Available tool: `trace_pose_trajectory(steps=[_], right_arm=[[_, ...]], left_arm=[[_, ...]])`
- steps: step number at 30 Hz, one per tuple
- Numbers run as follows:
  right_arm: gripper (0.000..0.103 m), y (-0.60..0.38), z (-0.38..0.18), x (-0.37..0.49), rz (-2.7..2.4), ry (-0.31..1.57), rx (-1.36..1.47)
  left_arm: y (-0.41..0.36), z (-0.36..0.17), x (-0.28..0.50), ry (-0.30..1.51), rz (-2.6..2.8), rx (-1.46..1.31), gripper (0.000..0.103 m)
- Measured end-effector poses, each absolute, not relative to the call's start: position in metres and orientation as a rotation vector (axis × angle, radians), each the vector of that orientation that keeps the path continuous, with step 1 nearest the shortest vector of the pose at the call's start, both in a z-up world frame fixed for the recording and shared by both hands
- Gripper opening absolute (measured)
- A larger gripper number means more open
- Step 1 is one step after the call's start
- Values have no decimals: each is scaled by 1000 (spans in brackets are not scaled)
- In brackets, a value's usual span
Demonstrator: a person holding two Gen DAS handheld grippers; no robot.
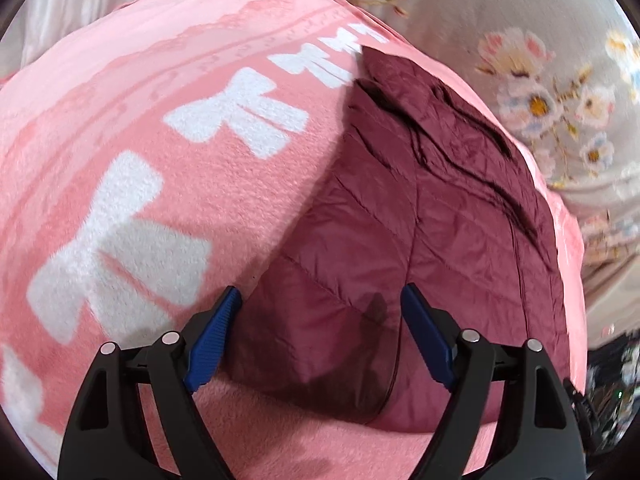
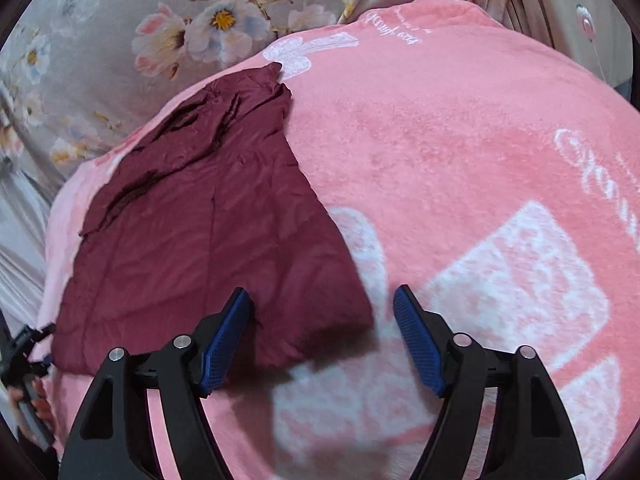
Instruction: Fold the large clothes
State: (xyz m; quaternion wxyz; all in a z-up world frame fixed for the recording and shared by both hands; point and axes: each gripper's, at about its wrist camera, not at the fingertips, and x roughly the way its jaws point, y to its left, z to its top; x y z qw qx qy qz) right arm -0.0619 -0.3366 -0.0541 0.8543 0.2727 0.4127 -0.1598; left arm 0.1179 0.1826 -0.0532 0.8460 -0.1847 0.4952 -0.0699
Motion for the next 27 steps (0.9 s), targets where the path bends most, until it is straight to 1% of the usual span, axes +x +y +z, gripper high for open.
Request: trace_pose_trajectory(steps=[1,2,3,4,5,6,7,10,16,23,27], right_arm=[[54,-337,-54,-60,-325,860,593],[48,-336,-56,-56,-305,855,618],[39,-335,-57,-53,-298,857,635],[22,-335,-57,-54,-284,854,648],[17,-334,-57,-53,-253,850,671],[12,-334,-56,-52,-235,843,685],[8,-332,-51,-54,-231,830,687],[5,-325,-37,-65,-215,798,677],[5,-308,11,-119,-156,706,594],[4,-287,65,-208,-63,584,462],[4,-280,107,-248,17,453,444]], left_arm=[[183,-53,116,1039,-145,-403,73],[182,-53,117,1037,-140,-405,68],[179,-54,118,1041,-127,-386,59],[177,-53,117,1045,-122,-362,45],[174,-52,117,1055,-141,-346,34],[172,-51,116,1064,-170,-350,19],[172,-48,112,1064,-178,-351,10],[175,-31,100,1035,-220,-355,5],[198,23,56,959,-320,-406,4],[236,80,-21,848,-369,-447,4],[246,127,-55,729,-401,-481,4]])
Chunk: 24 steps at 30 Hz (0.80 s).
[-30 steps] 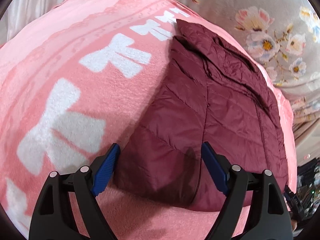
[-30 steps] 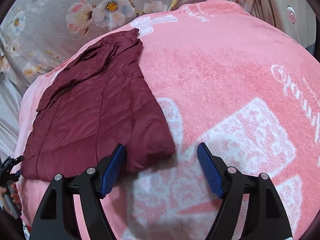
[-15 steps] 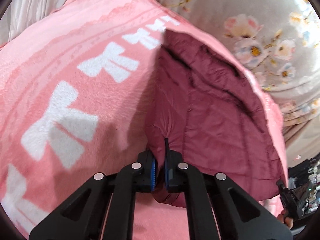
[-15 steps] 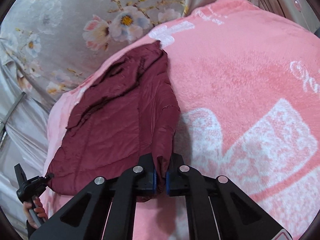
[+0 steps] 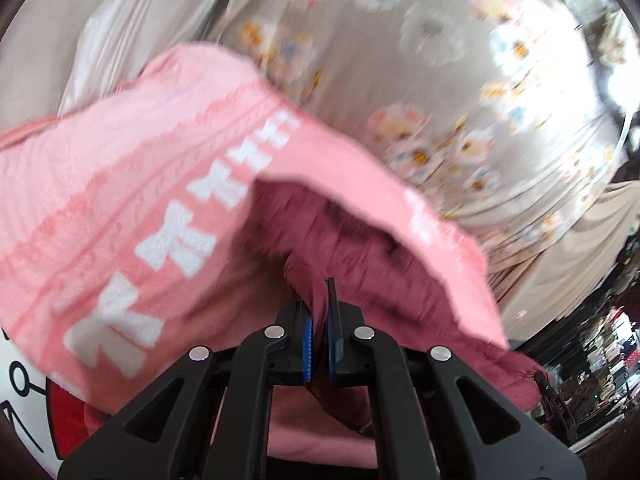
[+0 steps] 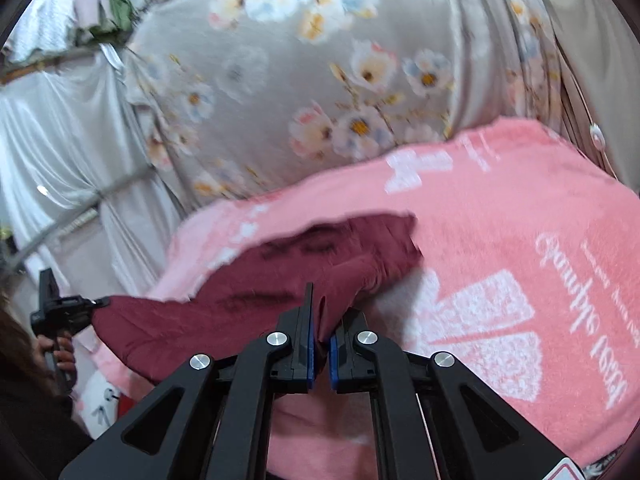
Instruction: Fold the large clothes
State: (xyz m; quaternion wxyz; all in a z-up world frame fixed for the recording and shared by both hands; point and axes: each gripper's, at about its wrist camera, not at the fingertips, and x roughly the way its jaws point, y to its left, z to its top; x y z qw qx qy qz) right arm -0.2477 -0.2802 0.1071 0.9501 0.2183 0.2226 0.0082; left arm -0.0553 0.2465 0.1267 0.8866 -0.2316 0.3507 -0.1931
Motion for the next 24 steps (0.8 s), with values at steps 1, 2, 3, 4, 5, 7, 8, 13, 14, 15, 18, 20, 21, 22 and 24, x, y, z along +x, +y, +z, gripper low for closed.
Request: trace_pose_trajectory(steps=[1,2,3,4,5,7,8,13,14,15,18,20,21,22,24], right_arm=[[4,-280,122,-251,27,405,443],[4,-282,134,-249,21,373,436],[4,-283,144,-244,12,343,429],[4,-285,152,-234,3,320,428],[4,-289,156,-226,-3,305,434],[4,-302,157,-197,-30,283,478],[4,-308,155,-181,-46,277,493],[4,-328,131,-98,-138,327,542],[4,-331,126,-84,-156,344,547],[4,-335,118,-64,-185,371,548],[4,-344,96,-22,-246,448,572],[4,-348,80,-1,-274,490,596],[4,-351,69,12,-294,518,605],[4,-352,62,19,-304,533,608],[4,-354,49,30,-324,558,620]], left_arm=[[247,137,-57,699,-410,-484,4],[246,149,-57,666,-419,-484,4],[244,157,-56,643,-423,-479,4],[239,167,-49,611,-426,-462,4],[235,172,-39,593,-422,-452,4],[225,176,-10,583,-415,-439,4],[220,175,5,586,-404,-434,4],[182,155,88,637,-290,-332,4],[174,149,102,649,-271,-311,4],[167,143,116,660,-250,-289,5],[143,112,166,732,-177,-239,5],[135,90,188,781,-151,-213,5],[132,83,195,794,-144,-206,5],[128,72,205,817,-134,-191,5],[122,55,219,848,-125,-166,5]])
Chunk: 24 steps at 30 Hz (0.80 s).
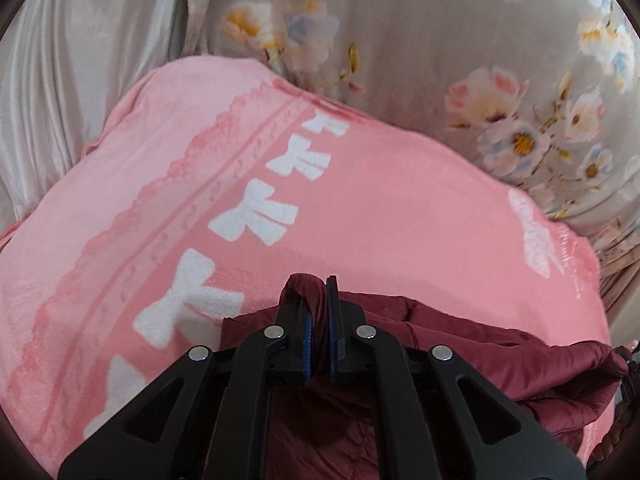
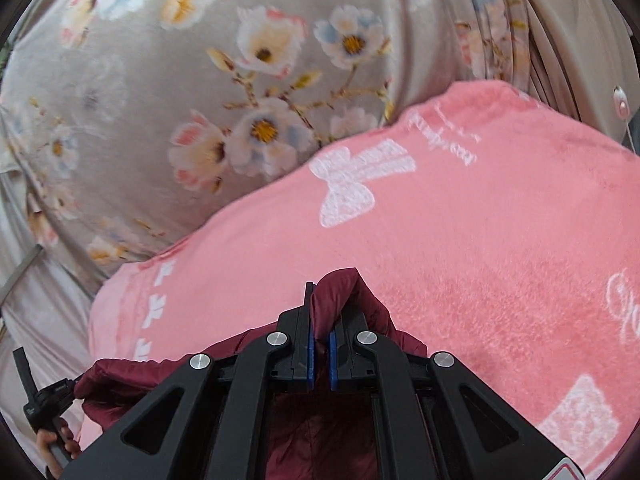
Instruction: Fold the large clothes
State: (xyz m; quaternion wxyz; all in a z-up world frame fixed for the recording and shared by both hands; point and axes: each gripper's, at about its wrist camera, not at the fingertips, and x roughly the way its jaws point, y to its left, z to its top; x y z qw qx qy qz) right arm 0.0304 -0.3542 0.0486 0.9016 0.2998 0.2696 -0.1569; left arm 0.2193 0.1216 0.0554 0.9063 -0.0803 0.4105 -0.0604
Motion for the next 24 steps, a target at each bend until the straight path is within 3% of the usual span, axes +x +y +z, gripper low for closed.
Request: trace_pose_trajectory(steps=[24], right_arm=[[5,-361,-54,98,-427,752,611]], left_arm=[[101,-45,269,961,-129,-149,10]])
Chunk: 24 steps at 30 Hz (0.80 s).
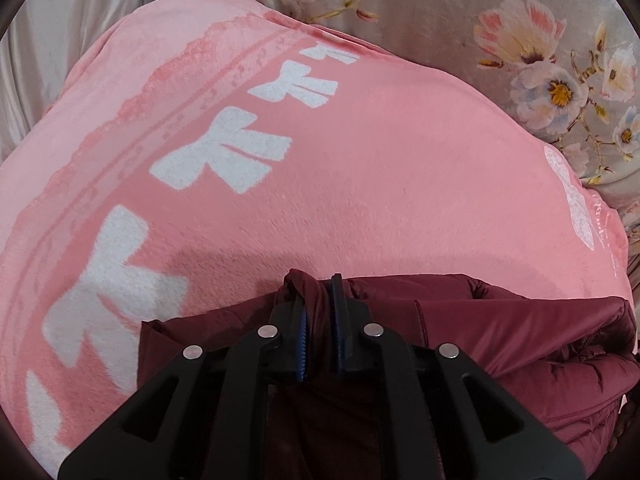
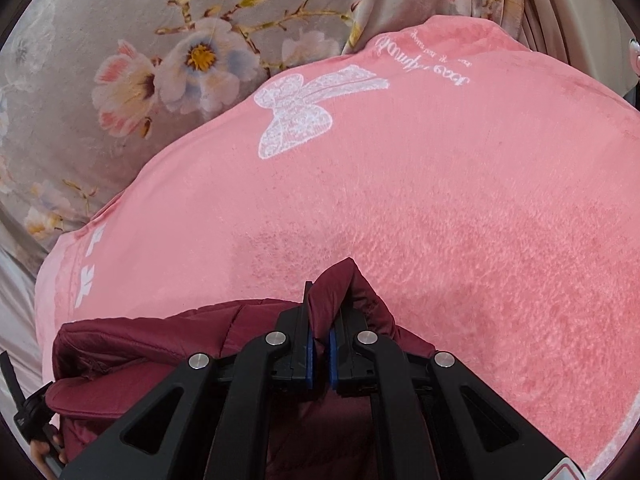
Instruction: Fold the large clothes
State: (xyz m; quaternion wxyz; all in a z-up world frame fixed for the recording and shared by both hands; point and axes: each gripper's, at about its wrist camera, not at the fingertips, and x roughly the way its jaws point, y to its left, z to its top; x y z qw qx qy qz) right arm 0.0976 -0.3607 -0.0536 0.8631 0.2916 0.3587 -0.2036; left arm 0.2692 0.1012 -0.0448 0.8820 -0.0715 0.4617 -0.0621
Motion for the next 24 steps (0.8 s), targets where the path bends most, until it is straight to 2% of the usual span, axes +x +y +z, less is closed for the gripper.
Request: trace_pose_trajectory(steps=[6,9,11,12,13,18,24], right_arm=[[9,-361,-56,100,-404,760,611],[17,-360,-35,86,-388,708,590],[29,-358,-16,72,-373,650,590],[35,-355,-4,62,-379,614,574],[37,-351,6,56,-385,592,555],[38,-320,34,41,-338,560,438],[38,-259,27,88,-156,681,320]], left_arm=[[113,-45,270,956,-168,-222,12],[122,-27,262,933,-179,-237,18],[128,-10,253,904,-198,-244,31],[131,-3,248,888,-195,-241,45],[135,11,240,847,-177,-226,58],[130,54,219,769,-213,-191,60],[57,55,220,809,-351,-71,60]])
